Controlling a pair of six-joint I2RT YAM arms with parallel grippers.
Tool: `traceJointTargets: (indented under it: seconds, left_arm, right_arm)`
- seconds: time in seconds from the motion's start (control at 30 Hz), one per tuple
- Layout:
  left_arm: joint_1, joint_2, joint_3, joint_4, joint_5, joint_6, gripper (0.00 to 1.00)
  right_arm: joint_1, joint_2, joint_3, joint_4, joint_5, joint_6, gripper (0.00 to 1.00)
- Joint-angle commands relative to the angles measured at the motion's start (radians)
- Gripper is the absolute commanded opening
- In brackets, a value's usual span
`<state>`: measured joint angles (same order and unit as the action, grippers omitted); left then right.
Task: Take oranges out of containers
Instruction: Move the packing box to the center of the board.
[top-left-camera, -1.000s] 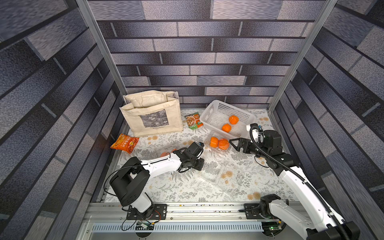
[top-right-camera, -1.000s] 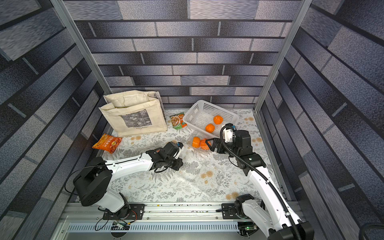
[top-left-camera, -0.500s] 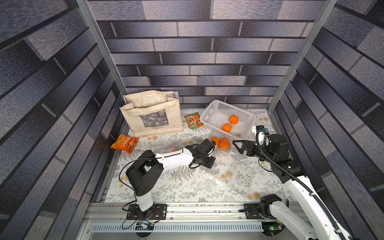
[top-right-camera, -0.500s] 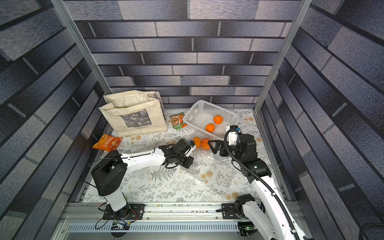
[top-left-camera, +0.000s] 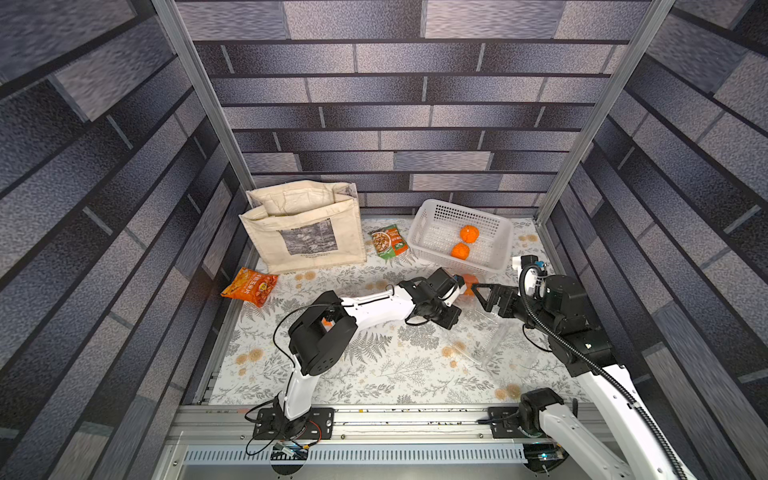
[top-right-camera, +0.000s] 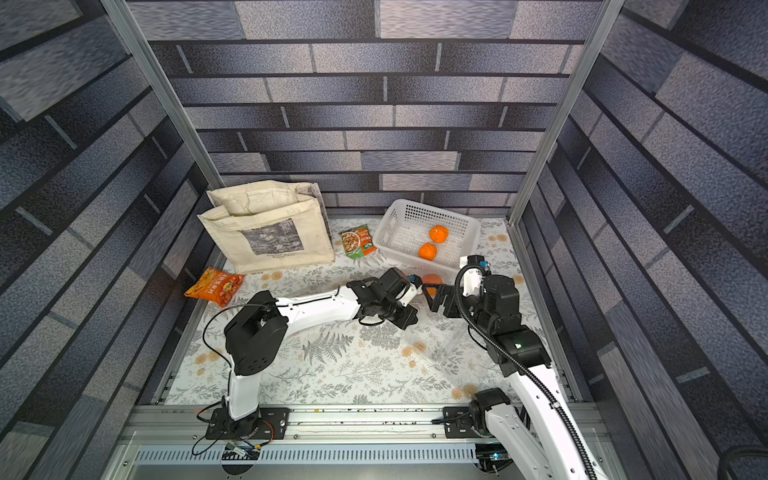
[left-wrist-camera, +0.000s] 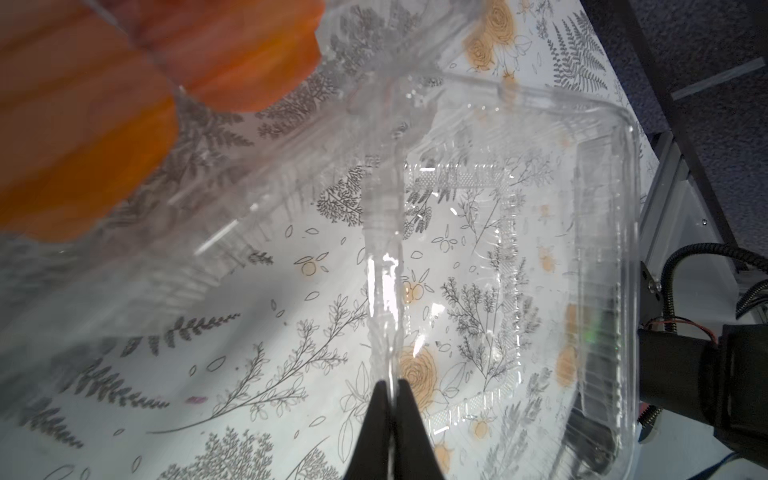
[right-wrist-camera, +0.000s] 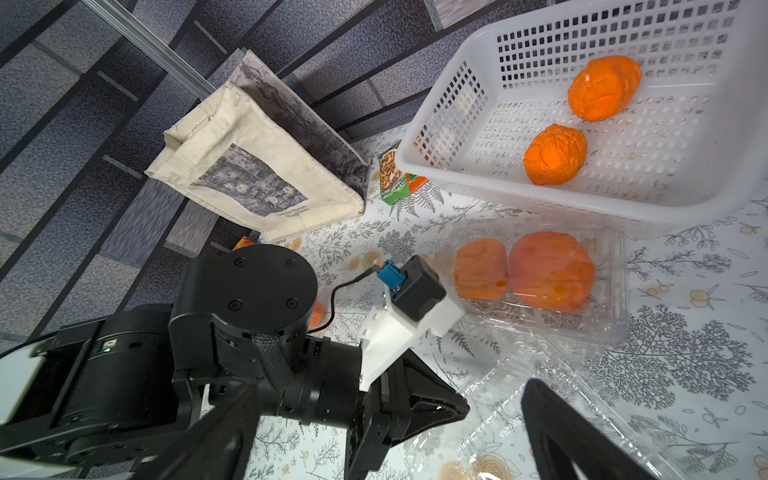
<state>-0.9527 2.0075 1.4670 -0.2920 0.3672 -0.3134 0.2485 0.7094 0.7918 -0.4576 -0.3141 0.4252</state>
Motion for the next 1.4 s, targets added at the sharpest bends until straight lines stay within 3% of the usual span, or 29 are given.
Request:
traceJointTargets:
  seconds: [0.0, 0.1, 0.17, 0.23, 0.3, 0.53, 0.6, 0.73, 0.8, 0.83, 1.07, 1.17, 1.37]
  left_arm:
    - [-0.015, 0.017, 0.053, -0.053, 0.057, 0.033, 0.23]
    - [-0.020, 0.003, 0.025, -0.021, 0.061, 0.017, 0.36]
    - [-0.018, -0.012, -0.007, 0.021, 0.062, 0.001, 0.51]
    - [-0.012, -0.024, -0.020, 0.029, 0.060, -0.005, 0.53]
    - [-0.008, -0.047, -0.042, 0.042, 0.054, -0.013, 0.65]
    - [0.018, -0.109, -0.138, 0.155, 0.071, -0.077, 0.65]
    - [0.023, -0.110, -0.139, 0.155, 0.070, -0.092, 0.72]
    - [0.017, -0.205, -0.217, 0.186, -0.007, -0.088, 0.76]
    - [0.007, -0.282, -0.273, 0.194, -0.079, -0.073, 0.93]
    - [0.001, -0.326, -0.296, 0.185, -0.118, -0.061, 0.96]
    - [0.025, -0.681, -0.525, 0.138, -0.408, -0.076, 1.00]
    - [0.126, -0.815, -0.621, 0.075, -0.470, -0.140, 1.00]
    - [0.319, -1.021, -0.737, -0.093, -0.556, -0.197, 1.00]
  right_arm:
    - [0.002, -0.002, 0.014, -0.037, 0.019, -0.018, 1.00]
    - [0.002, 0.001, 0.013, -0.038, 0.024, -0.022, 1.00]
    - [0.002, 0.005, 0.013, -0.034, 0.030, -0.020, 1.00]
    - [0.003, 0.008, 0.012, -0.028, 0.032, -0.021, 1.00]
    - [0.002, 0.012, 0.010, -0.026, 0.030, -0.019, 1.00]
    - [0.002, 0.024, 0.016, -0.021, 0.023, -0.023, 1.00]
    - [0.002, 0.030, 0.023, -0.027, 0.024, -0.028, 1.00]
    - [0.002, 0.039, 0.021, -0.020, -0.016, -0.045, 1.00]
    - [0.002, 0.049, 0.012, -0.006, -0.036, -0.037, 1.00]
    - [0.002, 0.054, 0.012, 0.000, -0.051, -0.029, 1.00]
    - [0.015, 0.102, -0.007, 0.146, -0.246, 0.074, 0.97]
    - [0.088, 0.126, 0.005, 0.135, -0.194, 0.064, 0.97]
    - [0.346, 0.258, 0.047, 0.172, -0.022, 0.088, 0.98]
